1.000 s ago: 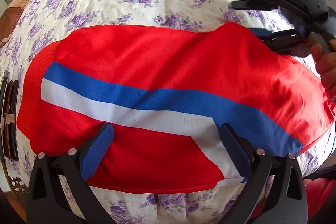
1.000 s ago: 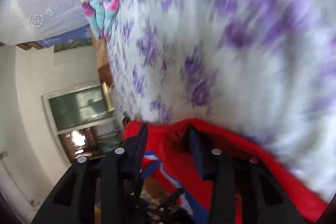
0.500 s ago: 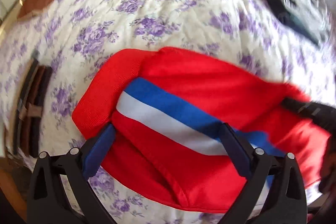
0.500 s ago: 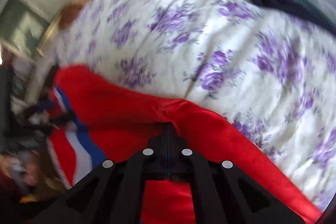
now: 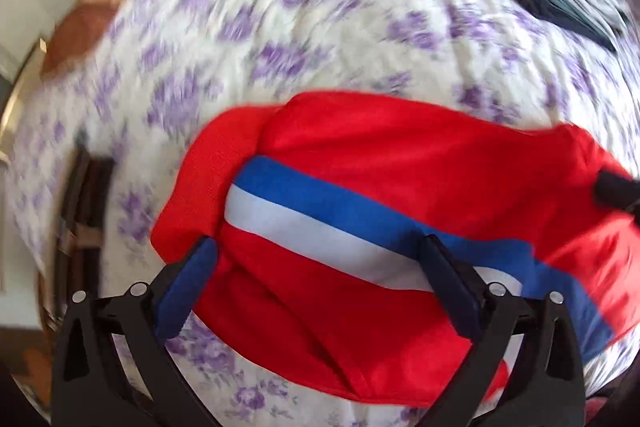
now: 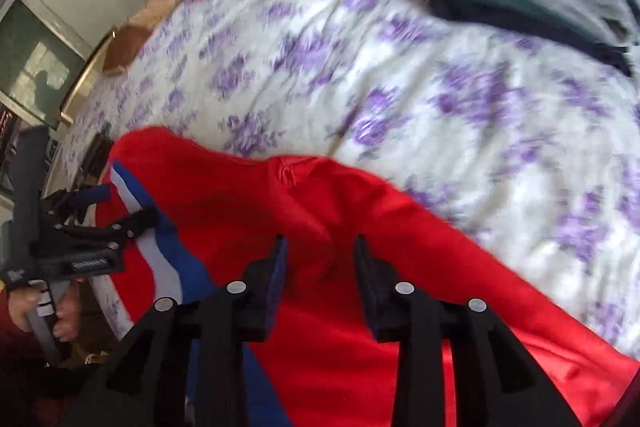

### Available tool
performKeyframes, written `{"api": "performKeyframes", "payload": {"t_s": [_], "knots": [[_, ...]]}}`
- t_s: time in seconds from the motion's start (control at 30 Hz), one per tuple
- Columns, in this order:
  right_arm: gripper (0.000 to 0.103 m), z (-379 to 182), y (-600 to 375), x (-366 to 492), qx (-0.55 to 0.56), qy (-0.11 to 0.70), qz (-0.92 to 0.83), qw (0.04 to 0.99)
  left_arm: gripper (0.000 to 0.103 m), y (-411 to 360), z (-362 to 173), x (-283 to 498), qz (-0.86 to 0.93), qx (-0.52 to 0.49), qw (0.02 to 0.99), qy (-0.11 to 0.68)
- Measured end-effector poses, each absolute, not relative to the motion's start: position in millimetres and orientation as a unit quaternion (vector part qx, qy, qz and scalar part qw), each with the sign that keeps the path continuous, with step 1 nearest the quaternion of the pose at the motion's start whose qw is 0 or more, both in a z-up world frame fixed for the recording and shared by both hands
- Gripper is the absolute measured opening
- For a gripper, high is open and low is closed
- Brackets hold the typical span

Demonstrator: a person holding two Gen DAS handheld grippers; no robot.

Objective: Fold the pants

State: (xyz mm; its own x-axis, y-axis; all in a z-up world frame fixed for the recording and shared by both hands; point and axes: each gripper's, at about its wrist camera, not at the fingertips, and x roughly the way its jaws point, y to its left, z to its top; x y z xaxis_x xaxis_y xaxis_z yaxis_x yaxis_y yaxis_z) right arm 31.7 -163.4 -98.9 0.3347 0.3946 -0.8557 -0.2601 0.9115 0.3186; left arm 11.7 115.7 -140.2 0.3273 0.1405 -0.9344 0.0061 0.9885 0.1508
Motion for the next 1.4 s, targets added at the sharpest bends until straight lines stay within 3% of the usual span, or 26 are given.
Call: {"api": "performKeyframes", "payload": {"t_s": [0.07, 0.37, 0.47, 0.6, 0.63, 0.73, 0.9, 1.0, 1.07, 1.1, 1.17, 1.33, 1.4], "knots": [[0.048, -92.2, -200.0, 12.1, 0.08, 0.527, 0.162, 0.83, 0.098, 109.3, -124.5, 6.8, 0.028, 0.064, 0.829, 0.555], [0.049, -89.7, -403.8, -167.6, 0.376, 0.422, -0.127, 0.815, 0.098, 102.3, -105.5, 18.5, -0.021, 0.008, 0.836, 0.548], [0.051, -110.4, -426.9, -195.2, 0.442, 0.418, -0.165, 0.776, 0.098, 92.9, -116.7, 24.4, -0.038, 0.009, 0.823, 0.566], [0.05, -128.0, -422.3, -181.3, 0.448, 0.424, -0.15, 0.772, 0.098, 79.8, -123.0, 29.8, -0.052, 0.021, 0.815, 0.576], [0.048, -132.5, -421.8, -176.7, 0.439, 0.437, -0.161, 0.769, 0.098, 76.1, -122.7, 30.5, -0.055, 0.027, 0.815, 0.576], [0.018, -134.6, -423.4, -166.2, 0.437, 0.433, -0.167, 0.771, 0.098, 70.2, -118.6, 28.4, -0.061, 0.041, 0.817, 0.572], [0.017, -111.9, -419.7, -152.4, 0.373, 0.425, -0.157, 0.81, 0.098, 73.9, -114.0, 22.9, -0.06, 0.035, 0.821, 0.567], [0.017, -132.2, -426.8, -153.9, 0.379, 0.452, -0.164, 0.791, 0.098, 76.6, -117.9, 21.0, -0.06, 0.026, 0.817, 0.573], [0.038, -142.5, -434.3, -169.7, 0.423, 0.449, -0.176, 0.767, 0.098, 78.5, -124.3, 19.8, -0.058, 0.022, 0.81, 0.584], [0.044, -140.8, -438.9, -181.3, 0.46, 0.421, -0.174, 0.762, 0.098, 79.6, -125.3, 18.7, -0.056, 0.02, 0.808, 0.586], [0.072, -137.0, -445.8, -190.5, 0.492, 0.389, -0.172, 0.76, 0.098, 84.8, -122.4, 16.2, -0.052, 0.014, 0.813, 0.58], [0.075, -159.3, -459.5, -172.6, 0.516, 0.364, -0.173, 0.756, 0.098, 88.7, -121.7, 16.0, -0.055, 0.008, 0.815, 0.577], [0.068, -155.7, -453.6, -166.0, 0.491, 0.354, -0.182, 0.775, 0.098, 89.0, -122.3, 15.3, -0.052, 0.013, 0.814, 0.578]]}}
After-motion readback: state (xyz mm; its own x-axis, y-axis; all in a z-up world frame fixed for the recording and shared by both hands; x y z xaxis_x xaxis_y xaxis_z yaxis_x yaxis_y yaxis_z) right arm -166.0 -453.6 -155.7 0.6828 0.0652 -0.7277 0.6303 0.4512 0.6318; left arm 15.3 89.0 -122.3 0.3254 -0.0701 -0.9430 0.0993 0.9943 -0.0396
